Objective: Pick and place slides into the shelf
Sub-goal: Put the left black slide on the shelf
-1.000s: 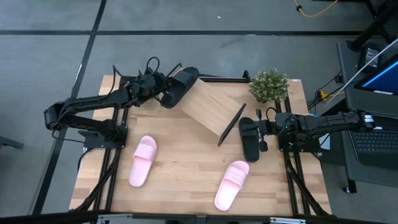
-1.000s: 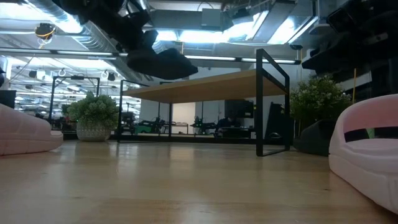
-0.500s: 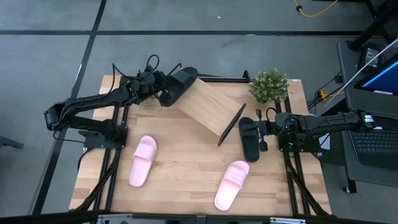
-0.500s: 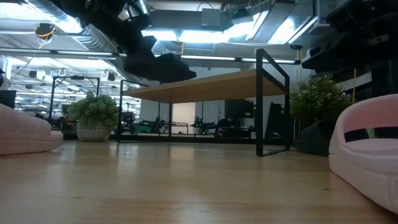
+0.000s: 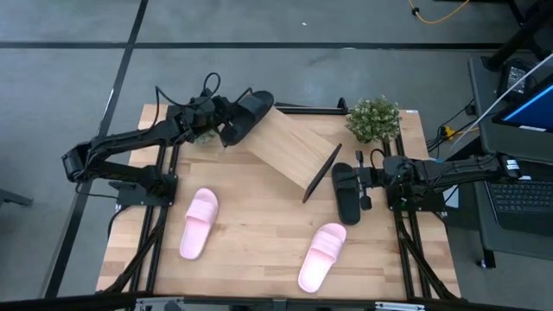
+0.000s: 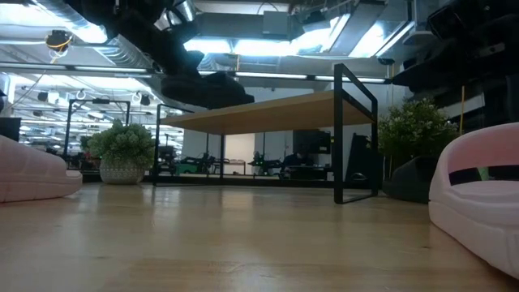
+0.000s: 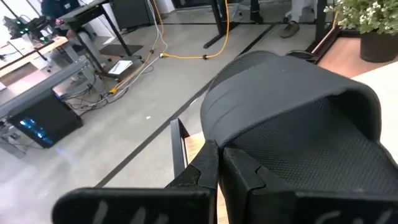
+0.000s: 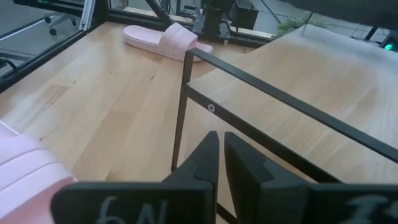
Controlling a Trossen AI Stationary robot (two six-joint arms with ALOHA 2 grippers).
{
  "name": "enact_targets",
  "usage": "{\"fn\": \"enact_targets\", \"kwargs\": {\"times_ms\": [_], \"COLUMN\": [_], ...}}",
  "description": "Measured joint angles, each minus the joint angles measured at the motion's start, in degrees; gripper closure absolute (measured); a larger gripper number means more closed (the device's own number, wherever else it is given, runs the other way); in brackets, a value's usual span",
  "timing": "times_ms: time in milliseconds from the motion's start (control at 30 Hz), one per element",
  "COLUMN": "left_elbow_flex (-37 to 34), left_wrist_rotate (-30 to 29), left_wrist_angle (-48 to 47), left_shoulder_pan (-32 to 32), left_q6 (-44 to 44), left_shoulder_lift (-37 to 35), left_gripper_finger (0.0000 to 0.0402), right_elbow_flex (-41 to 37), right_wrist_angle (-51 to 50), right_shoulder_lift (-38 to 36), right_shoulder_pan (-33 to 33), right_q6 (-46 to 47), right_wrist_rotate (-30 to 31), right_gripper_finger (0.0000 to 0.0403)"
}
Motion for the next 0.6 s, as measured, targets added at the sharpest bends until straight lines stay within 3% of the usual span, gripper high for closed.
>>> {"fn": "enact_targets", "kwargs": {"times_ms": [600], "left_elbow_flex": [-0.1], "left_wrist_rotate": [1.9], "left_wrist_angle": [3.8], "left_shoulder_pan": [4.1], "left_q6": [4.5], "left_shoulder_lift": [5.0], "left_gripper_finger": [0.0401], "right_elbow_flex": [0.0], "right_wrist_angle": [0.9], "right_shoulder_lift": [0.0], "right_shoulder_pan": [0.0], "right_q6": [-0.3], "right_wrist_rotate": [0.0], "right_gripper_finger": [0.0373]}}
